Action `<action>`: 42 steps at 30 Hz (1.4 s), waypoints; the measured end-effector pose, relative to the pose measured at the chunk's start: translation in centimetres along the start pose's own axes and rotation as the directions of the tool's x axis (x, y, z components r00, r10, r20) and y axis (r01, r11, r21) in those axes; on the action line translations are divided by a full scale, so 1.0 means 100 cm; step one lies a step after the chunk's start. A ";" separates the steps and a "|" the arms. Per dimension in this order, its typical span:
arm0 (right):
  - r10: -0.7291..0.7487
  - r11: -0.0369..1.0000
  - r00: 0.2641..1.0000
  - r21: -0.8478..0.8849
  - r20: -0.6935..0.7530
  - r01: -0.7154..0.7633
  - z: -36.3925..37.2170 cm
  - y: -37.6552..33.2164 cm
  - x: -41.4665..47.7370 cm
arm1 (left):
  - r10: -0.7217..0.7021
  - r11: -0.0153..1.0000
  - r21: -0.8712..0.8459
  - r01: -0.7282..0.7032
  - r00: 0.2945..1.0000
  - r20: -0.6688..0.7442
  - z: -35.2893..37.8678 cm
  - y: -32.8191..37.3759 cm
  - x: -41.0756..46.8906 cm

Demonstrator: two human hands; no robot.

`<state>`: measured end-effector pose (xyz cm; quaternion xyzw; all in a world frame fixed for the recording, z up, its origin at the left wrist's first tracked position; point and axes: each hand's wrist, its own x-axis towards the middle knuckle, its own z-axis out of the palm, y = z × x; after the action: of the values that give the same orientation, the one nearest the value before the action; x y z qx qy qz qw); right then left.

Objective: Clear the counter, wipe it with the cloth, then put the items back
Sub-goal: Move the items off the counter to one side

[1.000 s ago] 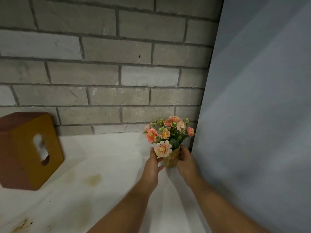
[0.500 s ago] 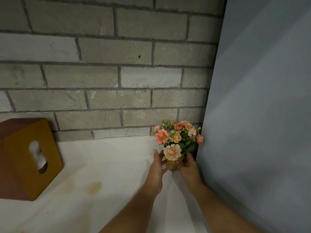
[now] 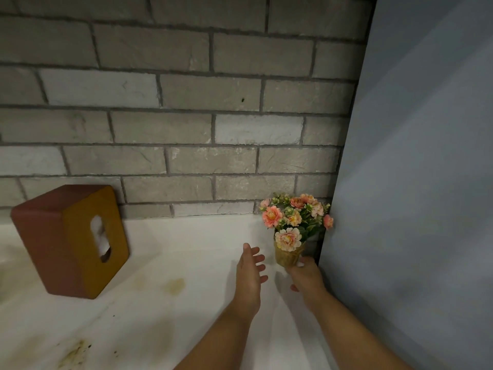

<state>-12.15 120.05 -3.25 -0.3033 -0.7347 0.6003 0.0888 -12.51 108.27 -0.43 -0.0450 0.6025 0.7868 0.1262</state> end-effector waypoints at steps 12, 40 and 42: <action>-0.058 0.998 0.979 0.000 0.196 0.060 0.020 -0.038 -0.143 | 0.038 0.999 0.002 -0.038 0.998 -0.041 -0.069 0.030 -0.113; -0.571 0.819 0.645 0.303 0.508 0.487 0.083 -0.072 -0.418 | 0.587 0.748 0.309 -0.587 0.803 0.104 -0.290 0.169 -0.356; -0.545 0.836 0.638 0.298 0.544 0.461 0.096 -0.063 -0.423 | 0.637 0.731 0.294 -0.615 0.770 0.028 -0.311 0.166 -0.361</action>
<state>14.77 88.16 10.02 0.1300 -0.7368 0.6628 0.0309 15.54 69.22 14.79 0.1498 0.6936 0.6853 -0.1638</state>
